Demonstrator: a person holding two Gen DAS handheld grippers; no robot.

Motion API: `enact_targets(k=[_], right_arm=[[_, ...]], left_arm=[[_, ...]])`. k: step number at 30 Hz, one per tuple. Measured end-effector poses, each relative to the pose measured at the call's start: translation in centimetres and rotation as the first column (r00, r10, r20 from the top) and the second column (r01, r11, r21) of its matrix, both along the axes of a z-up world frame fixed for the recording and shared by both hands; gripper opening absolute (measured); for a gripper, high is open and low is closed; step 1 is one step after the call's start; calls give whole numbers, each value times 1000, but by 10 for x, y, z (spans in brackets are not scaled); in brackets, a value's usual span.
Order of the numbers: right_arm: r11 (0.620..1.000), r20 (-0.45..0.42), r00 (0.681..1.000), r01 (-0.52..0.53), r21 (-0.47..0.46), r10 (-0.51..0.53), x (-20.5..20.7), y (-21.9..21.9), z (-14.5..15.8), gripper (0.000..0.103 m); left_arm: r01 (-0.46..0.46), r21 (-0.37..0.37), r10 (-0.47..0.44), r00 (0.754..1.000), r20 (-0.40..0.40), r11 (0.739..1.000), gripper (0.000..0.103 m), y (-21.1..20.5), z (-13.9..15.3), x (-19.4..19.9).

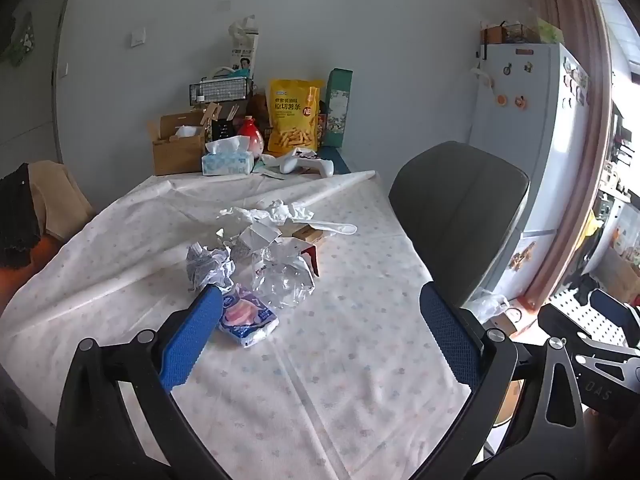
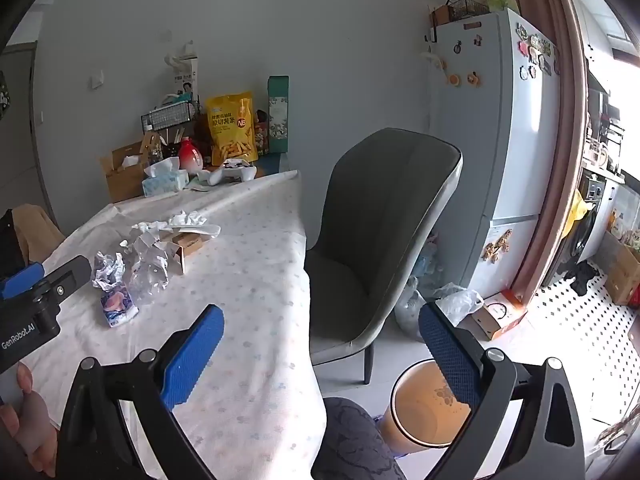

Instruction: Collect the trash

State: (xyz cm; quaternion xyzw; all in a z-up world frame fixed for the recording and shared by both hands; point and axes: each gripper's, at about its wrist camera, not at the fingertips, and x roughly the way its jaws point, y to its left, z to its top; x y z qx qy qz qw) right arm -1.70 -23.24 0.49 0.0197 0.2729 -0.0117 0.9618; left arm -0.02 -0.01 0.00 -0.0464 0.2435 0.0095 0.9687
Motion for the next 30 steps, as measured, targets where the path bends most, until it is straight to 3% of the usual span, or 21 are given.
enact_targets(k=[13,30], right_arm=[[1000,42,999,12,16,-12,-3,-4,4,96],[999,27,1000,15,33,-16,0,-10,3,96]], left_arm=[[18,17,-18,1000,23,1000,98,-5,6,-4],[19,5,-19,999,28,1000,98,-5,9,-4]])
